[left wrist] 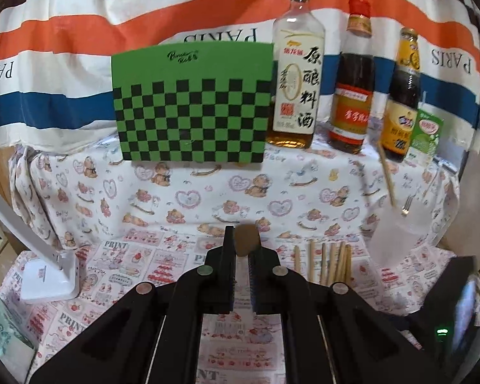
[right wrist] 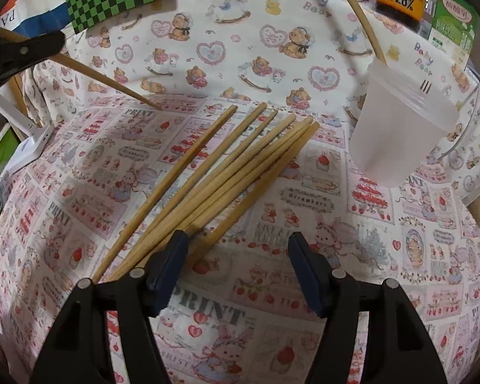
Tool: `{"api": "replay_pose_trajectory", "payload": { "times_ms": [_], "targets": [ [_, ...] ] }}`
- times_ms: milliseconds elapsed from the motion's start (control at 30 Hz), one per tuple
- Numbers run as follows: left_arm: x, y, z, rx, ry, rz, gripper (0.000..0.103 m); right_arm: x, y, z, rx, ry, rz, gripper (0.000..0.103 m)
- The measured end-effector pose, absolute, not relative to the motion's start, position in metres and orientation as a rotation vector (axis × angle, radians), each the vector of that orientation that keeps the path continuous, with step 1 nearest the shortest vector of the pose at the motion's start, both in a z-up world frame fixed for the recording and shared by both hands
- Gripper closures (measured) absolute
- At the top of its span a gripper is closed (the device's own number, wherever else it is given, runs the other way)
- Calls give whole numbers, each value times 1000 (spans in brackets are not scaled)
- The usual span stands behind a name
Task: Organize utensils
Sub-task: 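Lift the second chopstick upright with the left gripper, then hold the chopstick upright with the left gripper while the right gripper grasps another chopstick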
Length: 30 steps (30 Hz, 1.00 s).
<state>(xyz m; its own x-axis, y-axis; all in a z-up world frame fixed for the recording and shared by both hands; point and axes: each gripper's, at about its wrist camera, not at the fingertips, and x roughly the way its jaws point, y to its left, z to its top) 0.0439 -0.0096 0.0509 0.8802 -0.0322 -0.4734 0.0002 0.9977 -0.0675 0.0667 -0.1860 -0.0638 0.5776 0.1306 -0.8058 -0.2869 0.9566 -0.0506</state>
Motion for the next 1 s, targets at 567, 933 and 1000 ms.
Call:
{"api": "replay_pose_trajectory", "payload": {
  "times_ms": [567, 933, 1000],
  "targets": [
    [34, -12, 60, -109, 420, -70, 97, 47, -220, -11, -37, 707, 237, 102],
    [34, -10, 59, -112, 411, -59, 97, 61, -236, -14, 2, 823, 194, 69],
    [34, -11, 59, -101, 405, -54, 97, 64, -232, -22, -10, 859, 199, 68]
  ]
}}
